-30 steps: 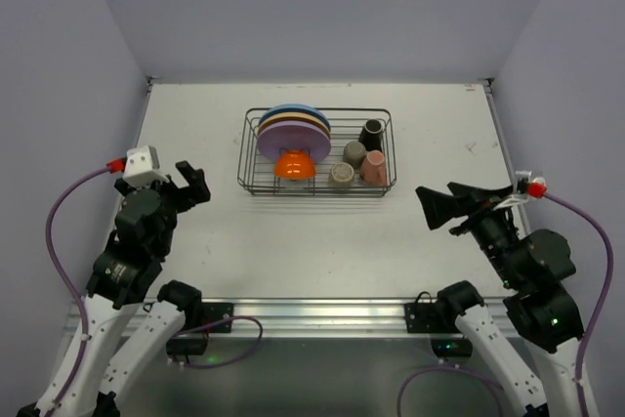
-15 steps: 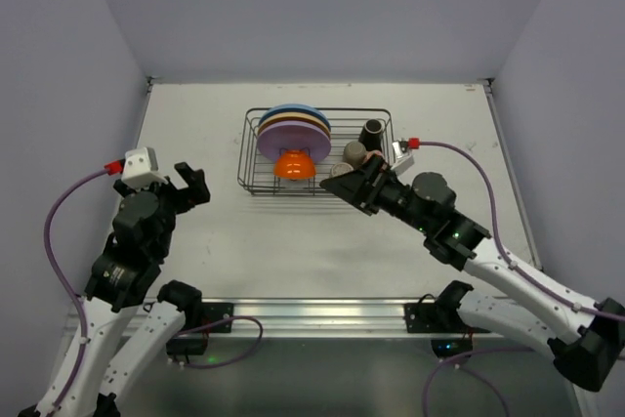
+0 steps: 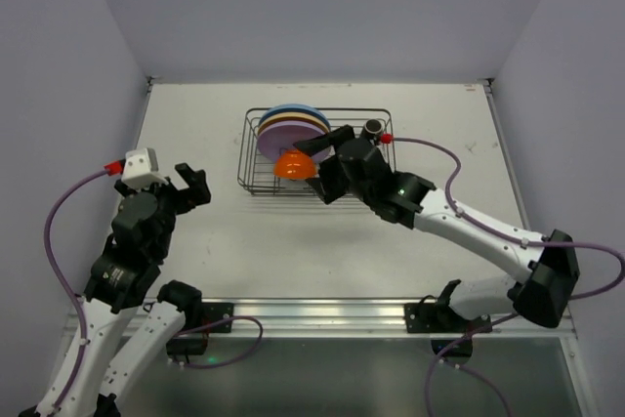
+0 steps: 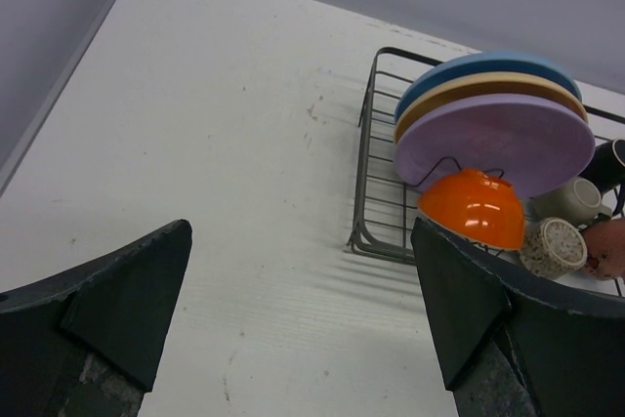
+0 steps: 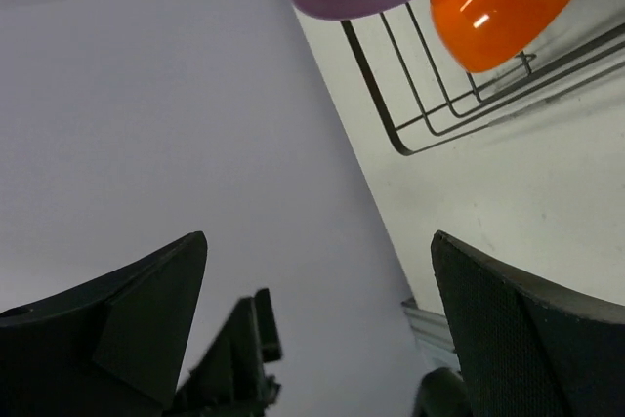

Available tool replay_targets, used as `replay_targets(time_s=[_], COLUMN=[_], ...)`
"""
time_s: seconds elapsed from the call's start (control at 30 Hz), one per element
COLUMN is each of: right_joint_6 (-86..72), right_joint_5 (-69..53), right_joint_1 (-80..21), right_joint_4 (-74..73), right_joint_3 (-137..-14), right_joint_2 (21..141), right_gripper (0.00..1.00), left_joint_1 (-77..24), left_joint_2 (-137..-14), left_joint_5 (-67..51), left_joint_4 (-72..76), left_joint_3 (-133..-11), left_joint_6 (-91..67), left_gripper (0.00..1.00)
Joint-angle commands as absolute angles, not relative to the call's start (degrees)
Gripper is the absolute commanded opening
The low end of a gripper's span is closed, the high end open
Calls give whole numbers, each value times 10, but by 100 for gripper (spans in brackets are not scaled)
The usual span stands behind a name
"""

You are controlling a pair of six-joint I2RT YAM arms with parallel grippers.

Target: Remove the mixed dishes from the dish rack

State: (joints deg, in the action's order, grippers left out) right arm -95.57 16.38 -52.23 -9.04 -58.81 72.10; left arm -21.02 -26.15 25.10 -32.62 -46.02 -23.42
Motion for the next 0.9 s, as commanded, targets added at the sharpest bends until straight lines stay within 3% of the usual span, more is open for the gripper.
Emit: replay_targets(time_s=[0.0,0.13,0.27,0.87], right_joint_6=[-1144,-1228,-1274,-1368], right_joint_5=[222,202,173,235], right_joint_1=[-527,-526,-524,-524], right_joint_4=[-318,-498,-478,-454], right_joint_3=[-735,-912,-926,-933], right_joint_2=[803,929,993,1039], right_gripper=[99,93,86,83], left_joint_1=[-209,-208,-200,-200], left_joint_2=[-271,-294,-304,-291], left_joint_5=[258,261,256,211], left_joint_4=[-303,-303,-303,-287], left_joint_3=[-456,-460,-461,-452], left_joint_6=[-239,-238,-236,-227], left_gripper=[100,100,100,100])
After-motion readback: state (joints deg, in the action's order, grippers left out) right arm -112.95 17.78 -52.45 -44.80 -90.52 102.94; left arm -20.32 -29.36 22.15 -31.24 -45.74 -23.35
